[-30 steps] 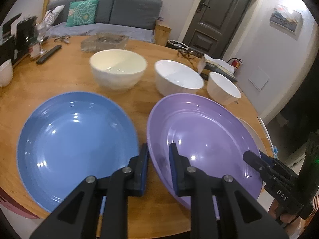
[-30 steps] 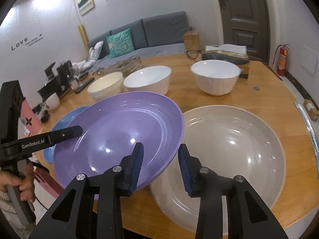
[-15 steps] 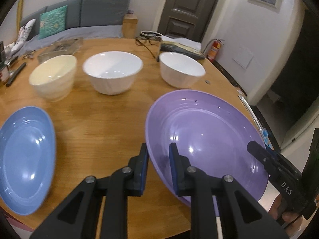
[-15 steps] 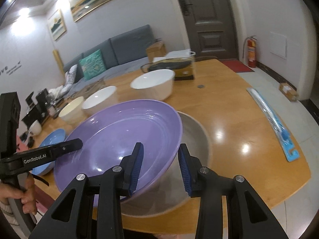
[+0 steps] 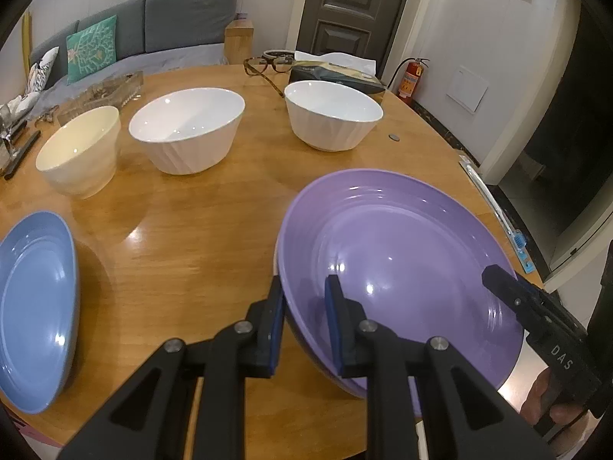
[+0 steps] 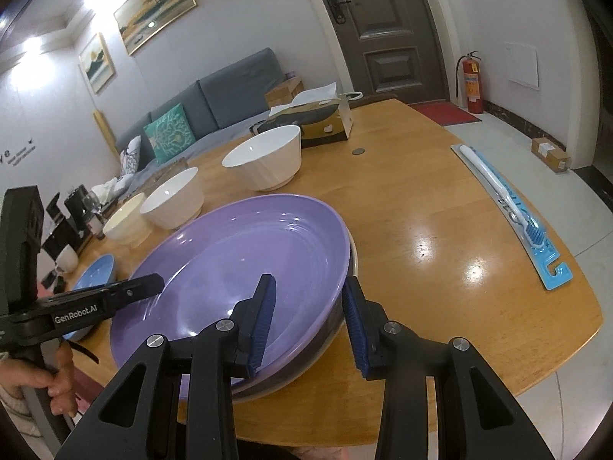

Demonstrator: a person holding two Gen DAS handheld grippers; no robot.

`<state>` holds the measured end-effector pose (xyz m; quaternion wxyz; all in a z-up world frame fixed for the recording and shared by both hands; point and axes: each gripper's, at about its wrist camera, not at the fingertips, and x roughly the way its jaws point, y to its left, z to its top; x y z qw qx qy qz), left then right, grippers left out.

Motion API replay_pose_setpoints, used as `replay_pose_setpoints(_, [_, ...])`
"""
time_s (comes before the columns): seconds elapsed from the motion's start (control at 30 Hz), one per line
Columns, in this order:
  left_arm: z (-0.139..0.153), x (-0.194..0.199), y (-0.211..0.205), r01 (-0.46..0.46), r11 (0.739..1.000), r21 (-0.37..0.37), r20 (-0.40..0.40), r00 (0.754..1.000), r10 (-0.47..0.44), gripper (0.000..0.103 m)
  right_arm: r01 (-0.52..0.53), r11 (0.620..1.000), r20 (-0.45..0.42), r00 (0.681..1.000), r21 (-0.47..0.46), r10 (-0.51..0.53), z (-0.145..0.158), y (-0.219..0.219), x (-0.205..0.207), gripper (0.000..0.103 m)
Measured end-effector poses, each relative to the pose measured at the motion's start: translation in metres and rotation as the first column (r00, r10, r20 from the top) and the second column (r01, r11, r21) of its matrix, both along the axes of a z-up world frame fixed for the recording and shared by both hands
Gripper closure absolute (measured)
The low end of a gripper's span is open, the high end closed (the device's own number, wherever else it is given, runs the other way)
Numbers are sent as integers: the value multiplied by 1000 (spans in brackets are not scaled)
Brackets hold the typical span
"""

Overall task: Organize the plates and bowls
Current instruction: 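Lift the purple plate, lower it onto the beige plate, open the right tool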

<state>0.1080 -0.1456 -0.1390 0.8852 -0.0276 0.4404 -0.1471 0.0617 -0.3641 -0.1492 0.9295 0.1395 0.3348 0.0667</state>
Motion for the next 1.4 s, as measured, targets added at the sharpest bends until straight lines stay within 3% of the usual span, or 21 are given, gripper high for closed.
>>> replay_pose_setpoints(0.53, [-3,-3,-7,9,998,59,17,1000,-10,84,6,1000,-3,1000,9,-6,-1,-3,-2,70])
replay_pose_setpoints(1.07, [-16,2,-6,7,998,67,7,1000,-8,84,12,1000,-6,1000,7,-12,-2,-3,-2,70])
replay_pose_setpoints(1.4, [-19,2,-3,14,999,40,0,1000,-14,76,22,1000,-2,1000,-7,-22,4,-1,-7,70])
